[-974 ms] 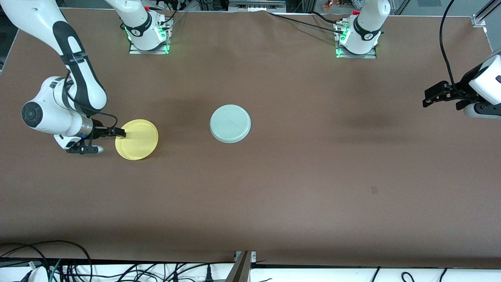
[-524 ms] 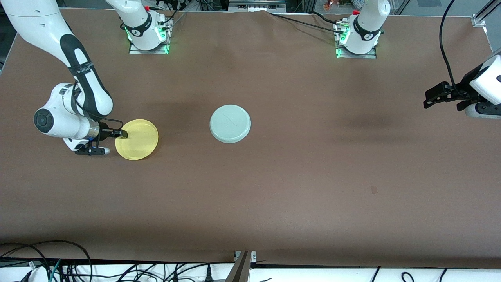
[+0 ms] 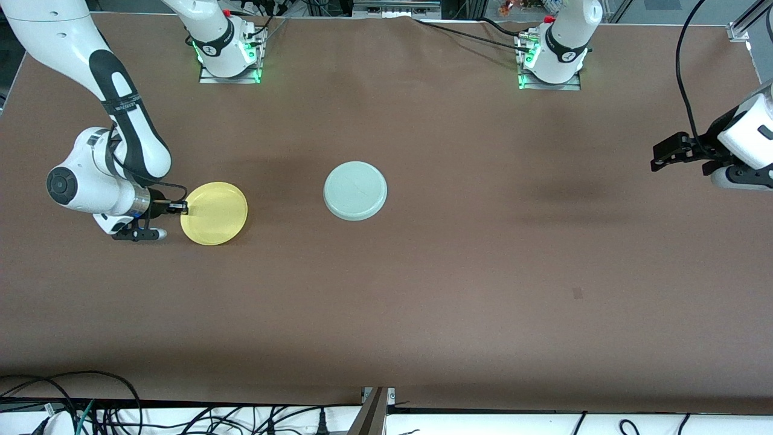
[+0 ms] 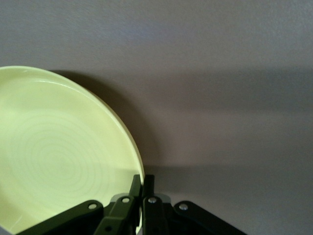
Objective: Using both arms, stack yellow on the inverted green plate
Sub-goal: 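Grasp the yellow plate rim and carry it over the green plate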
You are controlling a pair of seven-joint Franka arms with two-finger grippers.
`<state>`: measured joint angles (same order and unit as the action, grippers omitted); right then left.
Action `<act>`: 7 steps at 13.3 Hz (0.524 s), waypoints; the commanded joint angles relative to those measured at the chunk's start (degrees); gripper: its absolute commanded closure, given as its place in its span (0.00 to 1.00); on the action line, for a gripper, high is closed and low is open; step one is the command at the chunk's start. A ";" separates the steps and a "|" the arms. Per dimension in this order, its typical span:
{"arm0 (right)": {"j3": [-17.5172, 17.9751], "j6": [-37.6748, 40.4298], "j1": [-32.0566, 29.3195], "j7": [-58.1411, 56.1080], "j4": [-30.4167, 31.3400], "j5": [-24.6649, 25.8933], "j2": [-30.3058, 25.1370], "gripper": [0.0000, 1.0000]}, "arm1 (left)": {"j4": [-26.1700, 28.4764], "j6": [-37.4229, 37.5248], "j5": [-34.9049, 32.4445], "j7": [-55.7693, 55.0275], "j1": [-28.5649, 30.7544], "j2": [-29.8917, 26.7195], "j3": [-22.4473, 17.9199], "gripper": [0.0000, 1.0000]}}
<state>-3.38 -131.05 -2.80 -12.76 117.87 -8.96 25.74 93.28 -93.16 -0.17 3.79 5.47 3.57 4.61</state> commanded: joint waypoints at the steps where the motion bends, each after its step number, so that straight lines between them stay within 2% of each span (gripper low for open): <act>1: 3.97 13.31 -0.36 -0.77 -7.36 -0.62 -1.83 1.00 | -3.01 1.75 -1.15 -0.53 -0.19 1.52 0.31 0.00; 2: 6.08 17.98 -0.19 0.27 -10.61 -0.88 -1.83 1.00 | -3.02 1.84 -1.41 -0.45 -0.19 1.44 1.01 0.00; 4: 9.60 22.40 0.51 1.25 -13.80 -1.50 -1.40 1.00 | -3.10 1.84 -1.59 -0.45 -0.19 1.35 2.07 0.00; 5: 11.88 22.86 1.48 2.29 -13.90 -3.24 -1.39 1.00 | -3.10 1.84 -1.59 -0.36 -0.19 1.35 2.16 0.00; 7: 13.22 22.25 5.33 7.29 -13.64 -7.37 -0.43 1.00 | -3.19 1.58 -1.59 -0.45 -0.19 1.44 2.16 0.00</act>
<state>9.02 -109.39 -0.56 -8.57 104.69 -13.31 23.89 91.85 -92.83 -0.17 3.71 5.32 4.36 6.50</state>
